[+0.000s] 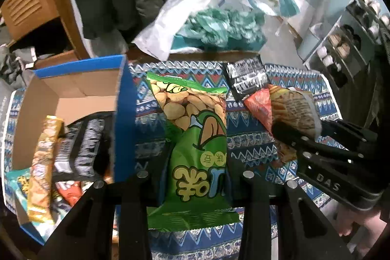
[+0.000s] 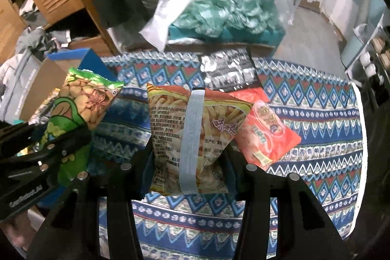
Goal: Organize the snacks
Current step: 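Carry the tan bag with the right tool while the left tool carries the green bag toward the box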
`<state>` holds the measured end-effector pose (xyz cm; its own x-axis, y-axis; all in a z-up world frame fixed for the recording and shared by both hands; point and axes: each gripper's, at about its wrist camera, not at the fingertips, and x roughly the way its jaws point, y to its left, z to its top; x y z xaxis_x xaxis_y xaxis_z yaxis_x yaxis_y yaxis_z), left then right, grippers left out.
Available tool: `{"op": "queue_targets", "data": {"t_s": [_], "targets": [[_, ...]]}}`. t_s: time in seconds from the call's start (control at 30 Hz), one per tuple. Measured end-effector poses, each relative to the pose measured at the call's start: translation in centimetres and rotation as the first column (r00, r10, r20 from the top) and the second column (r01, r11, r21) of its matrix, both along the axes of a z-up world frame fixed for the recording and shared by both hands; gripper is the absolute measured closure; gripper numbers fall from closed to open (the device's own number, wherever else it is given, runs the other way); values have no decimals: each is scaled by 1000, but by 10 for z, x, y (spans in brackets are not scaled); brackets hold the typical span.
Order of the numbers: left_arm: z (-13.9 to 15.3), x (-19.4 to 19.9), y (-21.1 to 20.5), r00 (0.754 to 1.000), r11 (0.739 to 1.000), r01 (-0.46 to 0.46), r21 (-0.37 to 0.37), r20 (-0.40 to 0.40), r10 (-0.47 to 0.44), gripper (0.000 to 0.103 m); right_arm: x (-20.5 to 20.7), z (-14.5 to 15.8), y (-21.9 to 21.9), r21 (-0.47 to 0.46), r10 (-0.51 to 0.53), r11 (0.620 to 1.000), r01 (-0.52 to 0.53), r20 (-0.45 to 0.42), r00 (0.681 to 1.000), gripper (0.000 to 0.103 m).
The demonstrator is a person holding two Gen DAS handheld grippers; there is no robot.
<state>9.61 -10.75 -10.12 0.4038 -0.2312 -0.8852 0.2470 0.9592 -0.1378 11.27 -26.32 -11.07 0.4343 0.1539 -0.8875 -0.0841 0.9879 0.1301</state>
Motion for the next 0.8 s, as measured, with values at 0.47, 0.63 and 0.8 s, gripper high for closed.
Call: {"op": "queue_targets", "data": {"t_s": [0.47,0.63,0.8], "targets": [[38,-16,77,991,993,-119,-12,59,119,66,6,28,65,4,98,995,-98,44,994,56],[46,-13,113,981,984,-179,-18,74,180,66,8,36,94,0,142,990,-143,58,988,56],[51,-12,146,965,971,-240,-3,110,239,66,9,40,125,-6,189,982,-189,63,980,56]]}}
